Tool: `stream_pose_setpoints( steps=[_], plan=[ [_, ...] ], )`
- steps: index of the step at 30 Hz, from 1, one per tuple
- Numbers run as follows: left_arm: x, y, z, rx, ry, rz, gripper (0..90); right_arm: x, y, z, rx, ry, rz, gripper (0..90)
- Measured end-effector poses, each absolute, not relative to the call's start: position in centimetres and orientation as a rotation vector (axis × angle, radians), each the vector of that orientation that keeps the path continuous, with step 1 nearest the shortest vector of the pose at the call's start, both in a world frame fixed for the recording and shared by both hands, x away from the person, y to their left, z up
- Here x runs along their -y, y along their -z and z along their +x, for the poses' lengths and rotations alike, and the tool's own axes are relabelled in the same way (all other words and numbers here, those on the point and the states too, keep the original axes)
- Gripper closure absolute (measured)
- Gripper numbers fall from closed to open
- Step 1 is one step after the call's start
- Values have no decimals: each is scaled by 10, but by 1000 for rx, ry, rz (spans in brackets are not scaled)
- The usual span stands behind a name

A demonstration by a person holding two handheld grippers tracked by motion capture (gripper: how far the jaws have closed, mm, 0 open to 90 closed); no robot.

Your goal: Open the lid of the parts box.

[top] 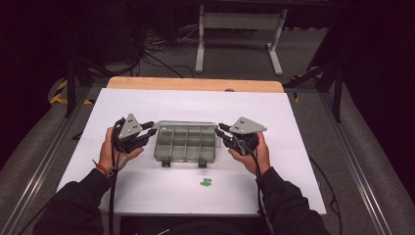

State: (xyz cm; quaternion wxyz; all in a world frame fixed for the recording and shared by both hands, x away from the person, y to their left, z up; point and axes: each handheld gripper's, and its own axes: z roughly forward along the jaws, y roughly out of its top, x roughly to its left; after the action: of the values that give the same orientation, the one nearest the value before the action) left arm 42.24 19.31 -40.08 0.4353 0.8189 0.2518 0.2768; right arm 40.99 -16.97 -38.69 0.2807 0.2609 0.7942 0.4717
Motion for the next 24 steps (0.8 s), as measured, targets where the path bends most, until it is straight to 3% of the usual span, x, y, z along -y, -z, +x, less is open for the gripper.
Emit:
stream_pose_setpoints(
  steps=[24],
  plan=[
    [-190, 396, 440, -641, -675, 2020, 741, 167, 385, 423, -2073, -1277, 739, 791]
  ],
)
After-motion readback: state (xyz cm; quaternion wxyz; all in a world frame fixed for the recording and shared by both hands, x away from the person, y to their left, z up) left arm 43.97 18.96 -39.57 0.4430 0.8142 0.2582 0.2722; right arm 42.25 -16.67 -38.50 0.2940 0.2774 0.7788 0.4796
